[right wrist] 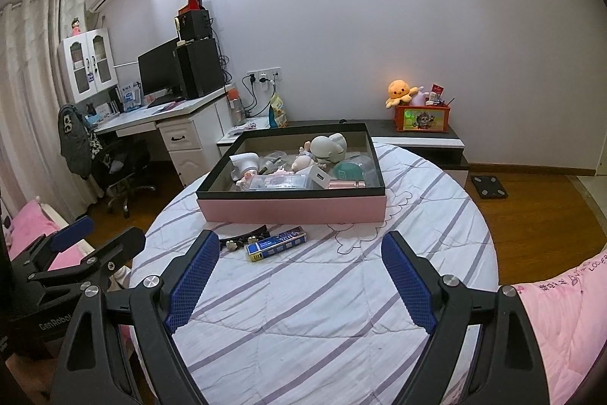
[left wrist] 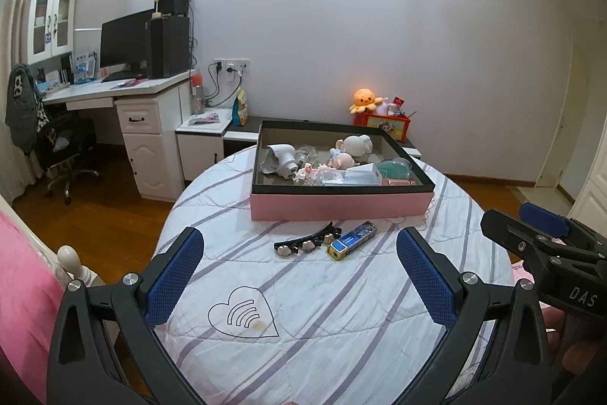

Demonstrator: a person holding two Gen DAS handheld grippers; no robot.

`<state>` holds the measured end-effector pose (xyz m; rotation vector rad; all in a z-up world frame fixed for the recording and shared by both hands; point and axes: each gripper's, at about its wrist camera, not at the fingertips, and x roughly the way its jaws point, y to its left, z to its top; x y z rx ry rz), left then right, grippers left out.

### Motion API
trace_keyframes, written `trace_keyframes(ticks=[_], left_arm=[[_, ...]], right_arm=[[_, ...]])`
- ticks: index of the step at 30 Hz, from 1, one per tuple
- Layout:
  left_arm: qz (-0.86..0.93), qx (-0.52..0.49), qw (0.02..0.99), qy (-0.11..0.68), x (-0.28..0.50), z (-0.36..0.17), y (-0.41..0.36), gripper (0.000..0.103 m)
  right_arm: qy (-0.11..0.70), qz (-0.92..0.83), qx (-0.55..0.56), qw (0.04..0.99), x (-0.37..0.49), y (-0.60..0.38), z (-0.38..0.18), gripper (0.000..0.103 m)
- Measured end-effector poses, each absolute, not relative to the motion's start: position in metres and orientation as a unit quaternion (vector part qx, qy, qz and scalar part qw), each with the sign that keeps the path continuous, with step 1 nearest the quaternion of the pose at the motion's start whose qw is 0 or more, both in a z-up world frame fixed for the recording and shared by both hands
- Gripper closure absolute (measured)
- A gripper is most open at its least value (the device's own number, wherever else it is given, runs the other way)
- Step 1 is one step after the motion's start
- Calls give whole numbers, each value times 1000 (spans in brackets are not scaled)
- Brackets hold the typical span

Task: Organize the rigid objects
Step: 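Withdraw both tools from the box back over the bed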

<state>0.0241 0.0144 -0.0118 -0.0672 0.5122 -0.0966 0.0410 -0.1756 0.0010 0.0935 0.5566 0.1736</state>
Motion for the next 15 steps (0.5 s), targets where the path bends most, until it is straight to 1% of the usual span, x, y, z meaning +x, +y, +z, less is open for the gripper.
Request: trace_keyframes(ticks=[11, 15], left_arm=[[-47, -34, 963, 262, 30, -19, 15, 0], [-39, -38, 961, 270, 40, -30, 22, 0]], right_arm=[[283, 85, 42, 954, 47, -177, -7, 14], [299, 85, 37, 950, 59, -176, -17, 14]])
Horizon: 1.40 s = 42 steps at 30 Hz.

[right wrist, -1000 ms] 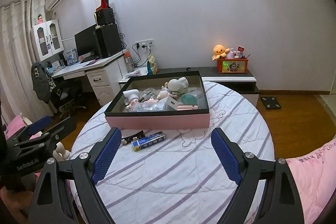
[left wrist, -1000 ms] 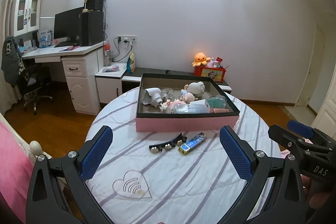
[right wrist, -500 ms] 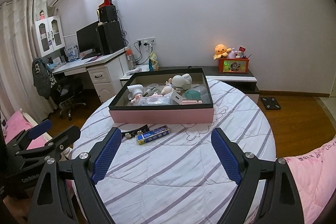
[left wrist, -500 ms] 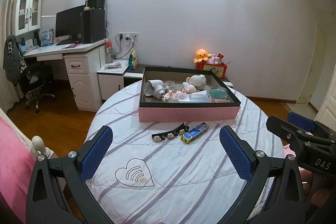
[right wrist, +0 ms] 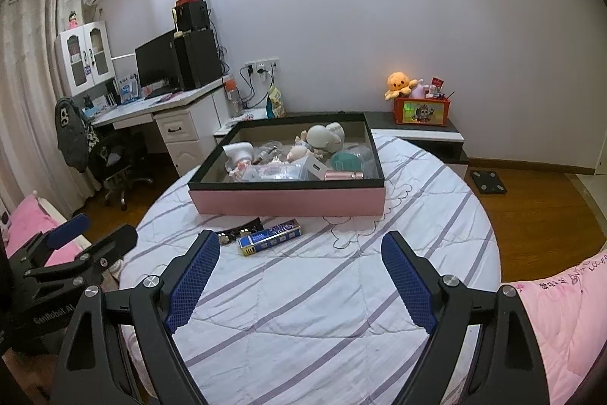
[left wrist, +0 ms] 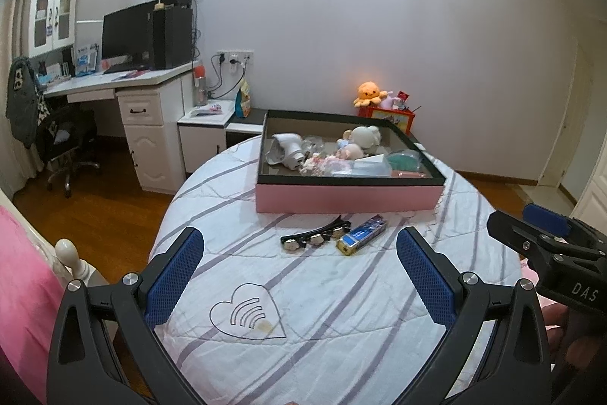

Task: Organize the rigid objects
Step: 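Withdraw both tools from the box back over the bed, then grasp the black hair clip with the left gripper while the right grasps the blue box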

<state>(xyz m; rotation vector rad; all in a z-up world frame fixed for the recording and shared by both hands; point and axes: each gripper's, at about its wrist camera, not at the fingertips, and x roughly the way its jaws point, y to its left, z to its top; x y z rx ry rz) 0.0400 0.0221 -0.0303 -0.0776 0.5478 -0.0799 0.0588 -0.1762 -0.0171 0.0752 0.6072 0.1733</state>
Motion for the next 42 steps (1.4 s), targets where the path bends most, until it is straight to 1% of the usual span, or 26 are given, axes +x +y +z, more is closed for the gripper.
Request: trace_keyframes(ticks=[13, 23, 27, 30, 31, 32, 36, 42], left_arm=[[-32, -32, 940, 339, 96, -94, 37, 0], [-25, -40, 929, 366, 111, -120, 49, 0], [-30, -40, 927, 371, 112, -122, 48, 0], [-35, -37, 927, 372, 113, -121, 46, 0], [-37, -35, 927, 373, 113, -120, 44, 0], [-40, -33, 926, 373, 113, -119, 43, 0], [-56, -20, 926, 372, 118, -113, 34, 0], [-81, 26, 920, 383, 148, -110, 5, 0]], right_arm=[[410, 156, 7, 899, 149, -146, -94, 14], [448, 192, -46, 872, 191, -114, -122, 14], [446, 206, -84, 867, 200, -104, -126, 14], [440, 211, -87, 869, 201, -105, -127, 15], [438, 210, -88, 870, 198, -107, -127, 19], [435, 204, -89, 873, 195, -109, -126, 20], [426, 179, -63, 884, 182, -130, -122, 20], [415, 135, 24, 900, 177, -181, -117, 20]])
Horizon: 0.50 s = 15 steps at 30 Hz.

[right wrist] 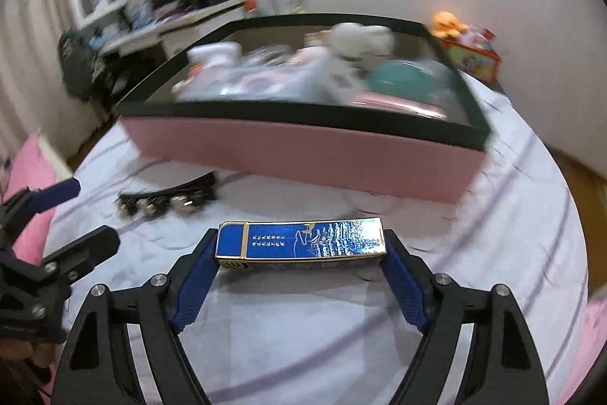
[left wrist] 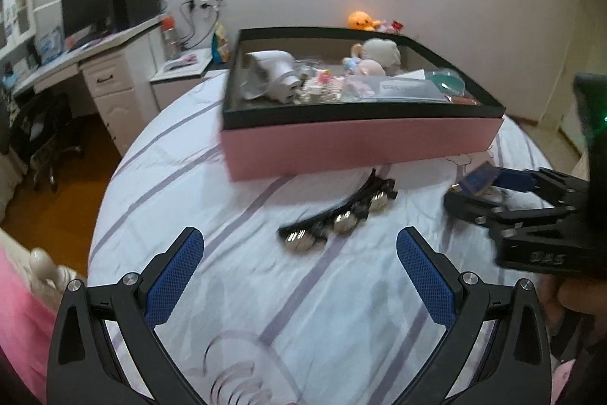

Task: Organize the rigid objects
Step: 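Grasp the black hair clip with the left gripper while the right grasps the blue box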

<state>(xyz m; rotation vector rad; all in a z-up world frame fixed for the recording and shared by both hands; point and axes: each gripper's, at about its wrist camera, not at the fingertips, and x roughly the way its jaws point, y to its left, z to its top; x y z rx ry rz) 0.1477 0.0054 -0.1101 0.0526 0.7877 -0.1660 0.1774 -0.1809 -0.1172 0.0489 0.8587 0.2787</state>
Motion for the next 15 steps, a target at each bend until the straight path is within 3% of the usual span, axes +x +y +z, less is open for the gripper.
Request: trace_keyframes(ticks=[4, 6, 8, 11, 13, 15], left_arm=[[-88, 55, 898, 427, 176, -126, -10, 2], [-116, 58, 892, 434, 180, -129, -16, 12], [-137, 67, 890, 430, 176, -128, -21, 34], [-167, 75, 886, 425, 165, -125, -27, 55], [-194, 70, 881, 425, 162, -122, -29, 60], [-192, 71, 885, 419, 164, -120, -31, 54]], right_arm=[[416, 133, 68, 897, 181, -200, -119, 20], [416, 134, 69, 897, 181, -200, -119, 20], [417, 135, 67, 896, 182, -198, -120, 20], [417, 137, 72, 896, 182, -199, -118, 20], [417, 137, 71, 896, 183, -197, -119, 20], [418, 135, 67, 896, 183, -197, -119, 20]])
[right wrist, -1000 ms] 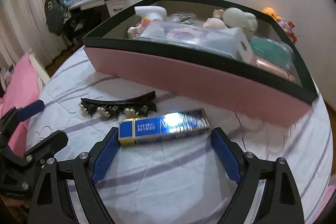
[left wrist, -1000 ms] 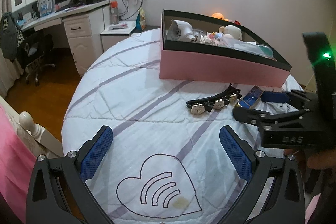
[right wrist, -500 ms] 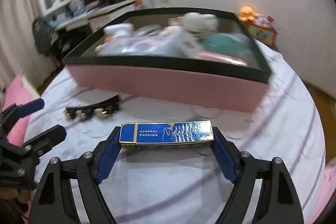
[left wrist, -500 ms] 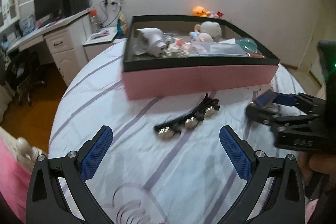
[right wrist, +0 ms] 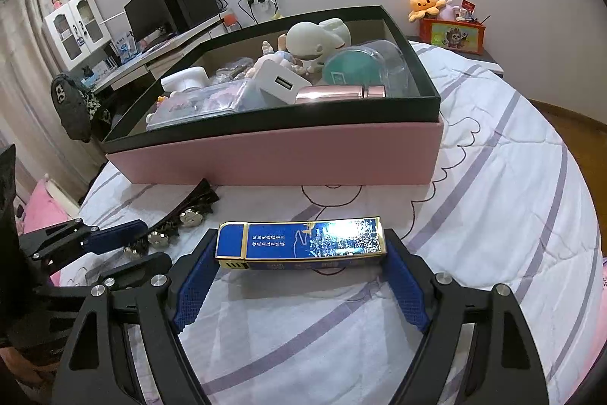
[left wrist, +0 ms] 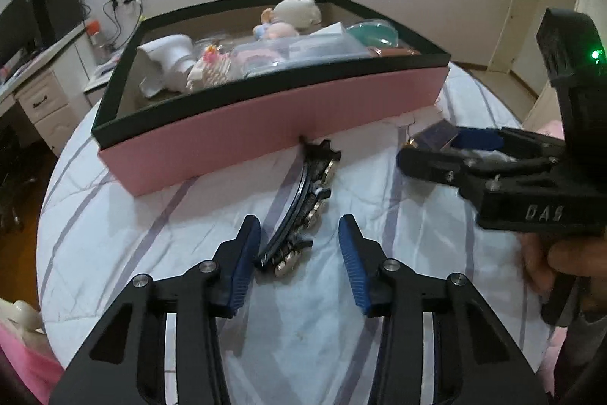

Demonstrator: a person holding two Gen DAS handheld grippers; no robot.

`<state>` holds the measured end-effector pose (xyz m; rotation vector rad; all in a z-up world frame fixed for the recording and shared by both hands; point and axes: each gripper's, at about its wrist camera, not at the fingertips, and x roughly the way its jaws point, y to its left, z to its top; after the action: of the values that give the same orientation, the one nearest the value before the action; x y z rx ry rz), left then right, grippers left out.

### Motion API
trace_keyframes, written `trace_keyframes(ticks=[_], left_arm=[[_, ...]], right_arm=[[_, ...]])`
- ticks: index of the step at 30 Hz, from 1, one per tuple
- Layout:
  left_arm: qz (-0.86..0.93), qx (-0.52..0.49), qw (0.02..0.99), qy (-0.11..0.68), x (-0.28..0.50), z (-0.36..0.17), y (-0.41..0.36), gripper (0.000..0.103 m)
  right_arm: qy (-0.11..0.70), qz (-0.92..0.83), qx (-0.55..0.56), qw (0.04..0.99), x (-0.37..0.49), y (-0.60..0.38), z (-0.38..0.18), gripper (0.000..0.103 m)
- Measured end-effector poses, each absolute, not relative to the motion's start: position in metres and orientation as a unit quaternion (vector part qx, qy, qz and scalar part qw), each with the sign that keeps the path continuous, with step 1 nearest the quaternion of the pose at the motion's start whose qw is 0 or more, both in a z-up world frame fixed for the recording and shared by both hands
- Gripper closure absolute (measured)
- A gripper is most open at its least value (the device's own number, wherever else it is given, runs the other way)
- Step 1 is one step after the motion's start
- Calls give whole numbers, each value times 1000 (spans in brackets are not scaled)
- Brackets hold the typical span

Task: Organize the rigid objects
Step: 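Grasp the black hair clip with the left gripper while the right grasps the blue box, then carry the hair clip and blue box into the pink box and release both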

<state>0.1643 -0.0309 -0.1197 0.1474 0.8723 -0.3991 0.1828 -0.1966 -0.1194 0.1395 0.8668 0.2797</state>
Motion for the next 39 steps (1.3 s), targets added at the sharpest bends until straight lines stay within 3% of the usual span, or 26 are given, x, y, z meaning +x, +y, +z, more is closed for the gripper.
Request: trace_keyframes(ticks=[2, 3, 6, 10, 11, 25, 39], left_arm=[[-165, 78, 892, 414, 171, -120, -32, 17], [-166, 73, 891, 417, 177, -123, -33, 14], [-181, 76, 882, 428, 183, -127, -39, 30], [-194, 70, 882, 423, 178, -123, -39, 82], [-199, 56, 881, 425, 178, -123, -37, 85], [-199, 5, 903, 381, 121, -97, -17, 85], [-154, -1, 939, 307, 123, -31, 16, 85]], right_arm=[[418, 134, 65, 896, 184, -195, -119, 20], [419, 134, 66, 896, 184, -195, -119, 20], [419, 133, 64, 896, 184, -194, -119, 20], [416, 132, 58, 898, 182, -193, -119, 20], [415, 132, 58, 898, 182, -192, -119, 20], [398, 149, 42, 904, 147, -187, -97, 20], [335, 164, 8, 928, 151, -179, -24, 20]])
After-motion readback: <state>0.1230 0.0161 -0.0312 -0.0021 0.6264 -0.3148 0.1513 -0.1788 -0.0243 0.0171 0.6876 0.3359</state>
